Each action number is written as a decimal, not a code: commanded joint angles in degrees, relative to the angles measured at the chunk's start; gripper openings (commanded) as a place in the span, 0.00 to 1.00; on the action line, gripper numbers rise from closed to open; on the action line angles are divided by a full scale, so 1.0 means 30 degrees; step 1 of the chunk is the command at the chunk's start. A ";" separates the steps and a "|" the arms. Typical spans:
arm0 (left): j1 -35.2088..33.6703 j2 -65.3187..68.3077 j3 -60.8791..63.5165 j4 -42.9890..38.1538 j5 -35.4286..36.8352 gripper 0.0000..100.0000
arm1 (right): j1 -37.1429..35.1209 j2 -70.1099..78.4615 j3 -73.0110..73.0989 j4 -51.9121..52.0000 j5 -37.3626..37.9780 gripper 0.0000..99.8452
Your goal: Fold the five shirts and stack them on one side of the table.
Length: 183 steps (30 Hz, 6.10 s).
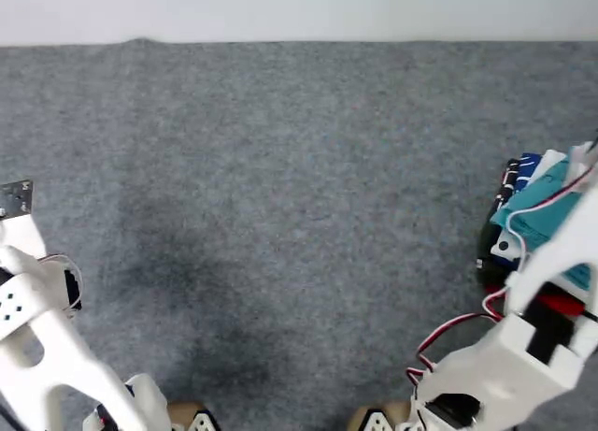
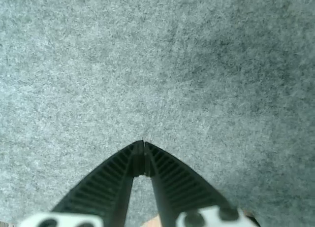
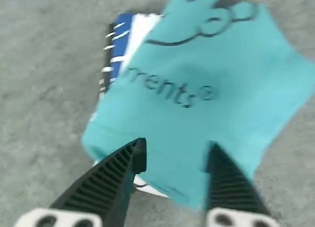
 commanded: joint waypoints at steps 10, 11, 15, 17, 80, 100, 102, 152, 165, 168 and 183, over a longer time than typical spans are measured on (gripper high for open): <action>0.0029 -0.0557 -0.0161 0.0117 0.0117 0.01 | -0.1011 0.4996 -0.0381 0.1216 -0.0147 0.01; 0.0029 -0.0557 -0.0132 0.0088 0.0117 0.01 | -0.1011 0.5114 -0.0381 0.1685 -0.0088 0.01; 0.0029 -0.0557 -0.0132 0.0088 0.0117 0.01 | -0.1363 0.5172 -0.0381 0.2857 -0.0059 0.01; 0.0029 -0.0557 -0.0132 0.0088 0.0117 0.01 | -0.1421 0.5026 -0.0381 0.2857 -0.0059 0.01; 0.0117 -0.0410 -0.0073 -0.0088 0.0147 0.01 | 0.3004 0.8923 -0.0381 -1.3758 0.7941 0.01; 0.0117 -0.0527 -0.0073 -0.0029 0.0147 0.01 | 0.1421 0.1538 -0.0703 -0.7341 0.7795 0.01; 0.0117 -0.0527 -0.0073 -0.0029 0.0147 0.01 | 0.1304 0.1538 -0.0703 -0.5846 0.7795 0.01; 0.0117 -0.0527 -0.0073 -0.0029 0.0059 0.01 | 0.1568 0.7399 -0.2374 -1.1912 0.7766 0.01; 0.0264 -0.1465 -0.1656 0.1436 0.0059 0.01 | -0.0777 0.2271 -0.2315 0.1040 0.6623 0.01; 0.1172 -0.2725 -0.2593 0.2110 0.0059 0.01 | -0.1656 0.1333 -0.1934 0.2945 0.3927 0.01; 0.6711 -0.6799 0.1597 -0.0176 0.0117 0.01 | -0.4674 -1.0154 1.3626 0.2564 -0.0967 0.01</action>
